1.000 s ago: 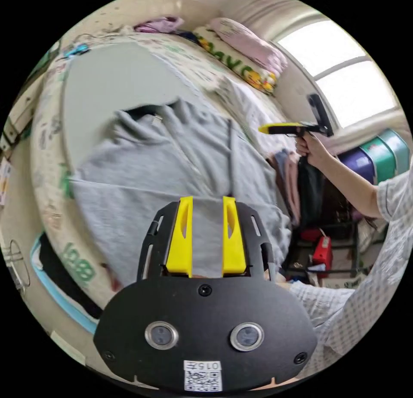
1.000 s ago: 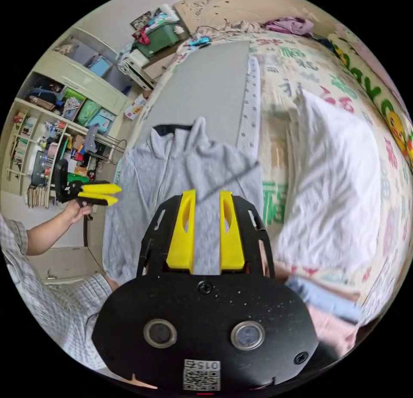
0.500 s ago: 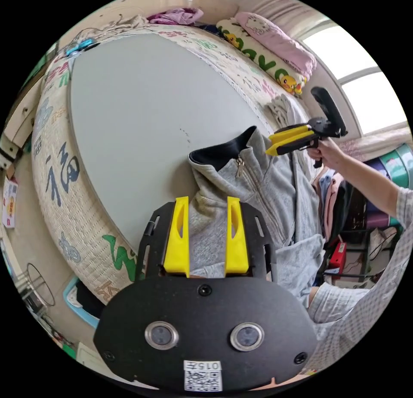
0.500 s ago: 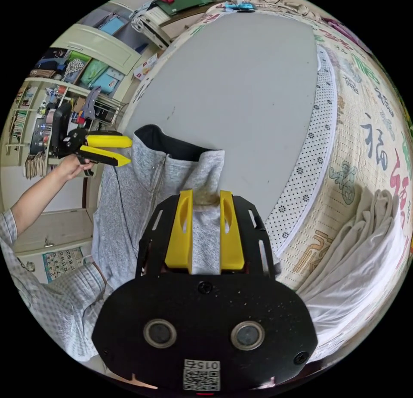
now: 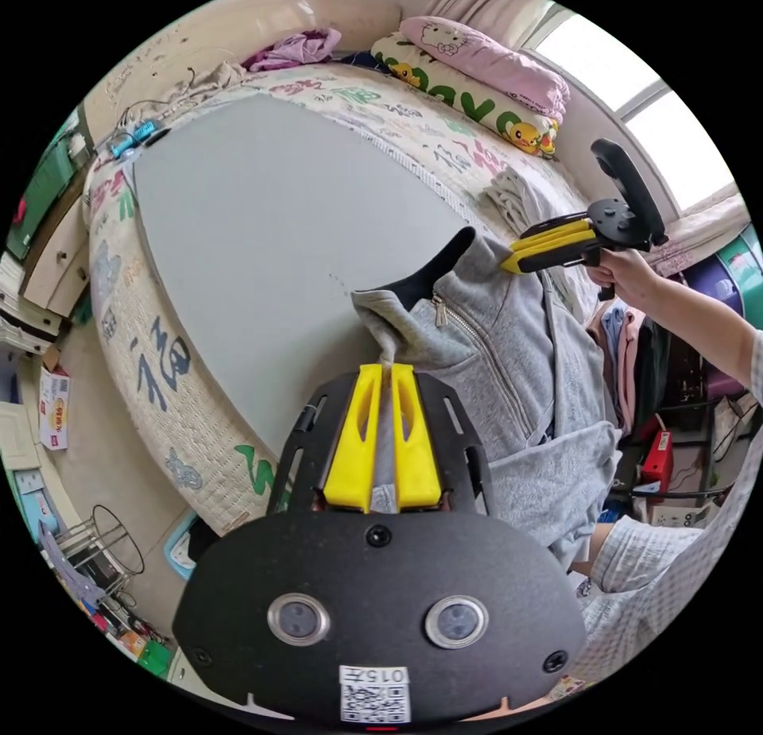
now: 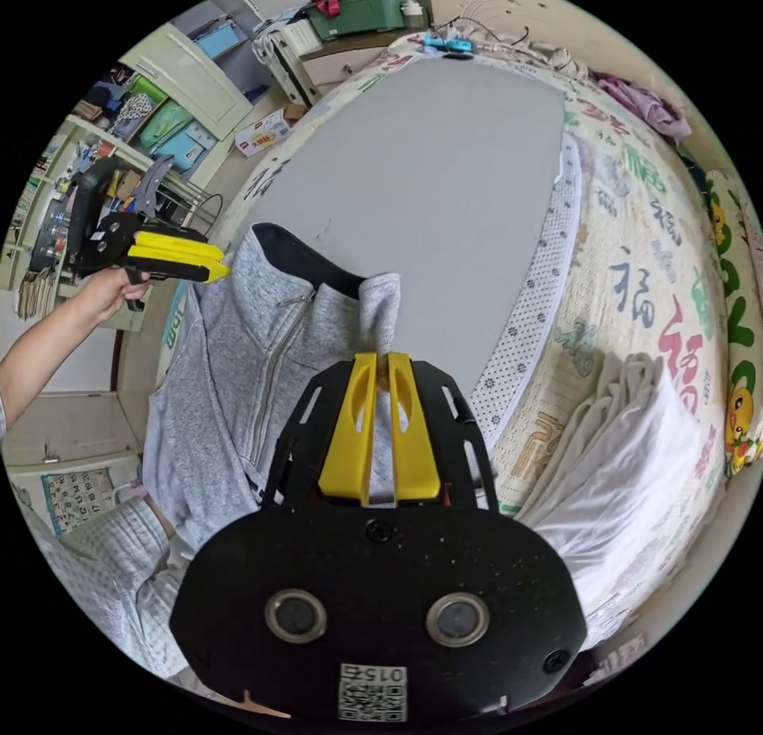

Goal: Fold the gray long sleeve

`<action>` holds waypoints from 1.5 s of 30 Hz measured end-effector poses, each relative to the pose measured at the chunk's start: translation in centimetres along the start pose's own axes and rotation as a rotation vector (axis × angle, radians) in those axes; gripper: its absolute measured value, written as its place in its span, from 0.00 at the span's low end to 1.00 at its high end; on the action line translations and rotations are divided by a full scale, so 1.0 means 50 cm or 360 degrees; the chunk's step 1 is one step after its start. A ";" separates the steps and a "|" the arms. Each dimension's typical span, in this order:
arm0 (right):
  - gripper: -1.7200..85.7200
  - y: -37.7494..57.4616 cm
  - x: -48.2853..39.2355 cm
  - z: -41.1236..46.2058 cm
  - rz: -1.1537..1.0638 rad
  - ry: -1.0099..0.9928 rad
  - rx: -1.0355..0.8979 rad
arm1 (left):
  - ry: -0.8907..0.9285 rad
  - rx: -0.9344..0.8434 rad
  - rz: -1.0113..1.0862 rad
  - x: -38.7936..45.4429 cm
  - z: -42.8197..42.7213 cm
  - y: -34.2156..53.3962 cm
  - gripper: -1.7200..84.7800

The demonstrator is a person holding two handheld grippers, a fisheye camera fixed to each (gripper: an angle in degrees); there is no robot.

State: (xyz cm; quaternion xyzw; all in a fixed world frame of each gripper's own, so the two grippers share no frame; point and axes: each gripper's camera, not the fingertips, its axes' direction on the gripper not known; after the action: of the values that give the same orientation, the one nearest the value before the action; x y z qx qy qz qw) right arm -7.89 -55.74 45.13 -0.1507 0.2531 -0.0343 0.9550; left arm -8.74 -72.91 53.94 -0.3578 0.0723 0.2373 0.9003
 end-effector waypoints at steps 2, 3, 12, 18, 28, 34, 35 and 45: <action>0.03 -0.005 0.008 -0.036 0.0044 0.0013 0.0047 | -0.0016 0.0064 -0.0008 0.001 -0.038 -0.006 0.03; 0.03 -0.007 0.011 -0.045 0.0052 0.0013 0.0055 | -0.0027 0.0070 -0.0003 0.001 -0.047 -0.009 0.03; 0.03 0.006 0.051 -0.188 0.0169 0.0116 0.0401 | -0.0209 0.0392 -0.0003 -0.022 -0.163 -0.034 0.03; 0.03 0.222 -0.014 -0.213 0.0029 -0.0078 0.0354 | -0.0020 0.0476 0.0250 0.040 -0.187 0.135 0.04; 0.04 0.622 -0.205 0.011 0.0058 -0.0406 -0.0425 | 0.0369 -0.0143 0.0061 0.218 0.012 0.550 0.03; 0.05 0.685 -0.145 0.053 0.0295 -0.0470 -0.0530 | 0.0482 -0.0416 -0.0397 0.170 0.064 0.621 0.02; 0.06 0.695 -0.116 0.047 0.0417 -0.0496 -0.0469 | 0.0502 -0.0366 -0.0471 0.154 0.059 0.620 0.03; 0.12 0.733 -0.049 0.172 0.1070 -0.1062 -0.0224 | 0.1127 -0.0223 -0.1068 0.095 0.195 0.614 0.12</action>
State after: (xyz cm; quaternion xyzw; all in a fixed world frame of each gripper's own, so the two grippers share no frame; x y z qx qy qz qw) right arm -6.17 -18.20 42.19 -0.1275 -0.0310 0.3440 0.9298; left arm -19.67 -45.16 40.95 -0.4796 0.2387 -0.1976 0.8210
